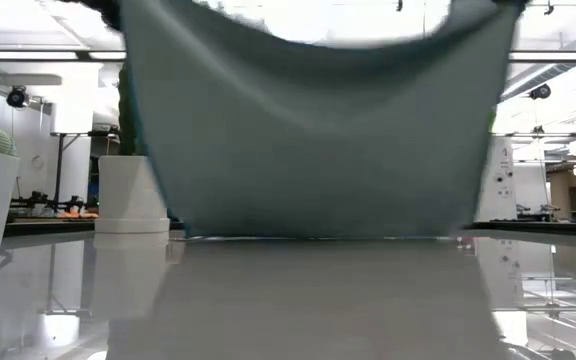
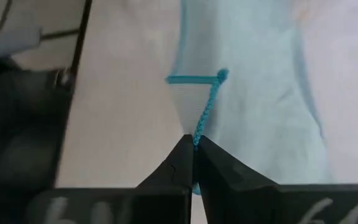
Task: Fold microfiber towels
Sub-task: Fold the light blue microfiber towel
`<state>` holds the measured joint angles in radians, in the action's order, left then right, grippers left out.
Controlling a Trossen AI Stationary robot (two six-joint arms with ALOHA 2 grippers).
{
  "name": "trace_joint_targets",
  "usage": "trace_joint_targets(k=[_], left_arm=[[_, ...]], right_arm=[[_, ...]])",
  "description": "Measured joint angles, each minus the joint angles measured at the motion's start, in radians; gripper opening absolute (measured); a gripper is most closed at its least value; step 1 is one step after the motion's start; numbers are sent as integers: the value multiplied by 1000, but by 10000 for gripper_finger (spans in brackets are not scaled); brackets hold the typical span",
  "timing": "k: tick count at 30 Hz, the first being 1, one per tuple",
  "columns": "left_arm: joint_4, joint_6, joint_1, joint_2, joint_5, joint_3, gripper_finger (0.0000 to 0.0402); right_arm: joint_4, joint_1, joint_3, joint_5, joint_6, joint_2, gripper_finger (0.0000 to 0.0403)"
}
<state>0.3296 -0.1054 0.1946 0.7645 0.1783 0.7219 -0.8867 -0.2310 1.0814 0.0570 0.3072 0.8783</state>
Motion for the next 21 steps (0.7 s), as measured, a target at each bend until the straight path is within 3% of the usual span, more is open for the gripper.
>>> trace_joint_targets(k=[4,8,12,17,21], left_arm=[[-112,119,87,111,0,-83,0],[-260,224,163,241,3,-122,0],[-355,358,196,375,4,-127,0],[-375,492,199,507,6,-115,7],[-374,517,196,559,28,-102,46]], right_arm=[[81,-48,-162,61,149,11,9],[235,-94,-315,231,244,38,9],[428,-119,-434,314,361,68,17],[500,-123,-496,395,462,112,59],[488,-121,-500,395,459,121,104]])
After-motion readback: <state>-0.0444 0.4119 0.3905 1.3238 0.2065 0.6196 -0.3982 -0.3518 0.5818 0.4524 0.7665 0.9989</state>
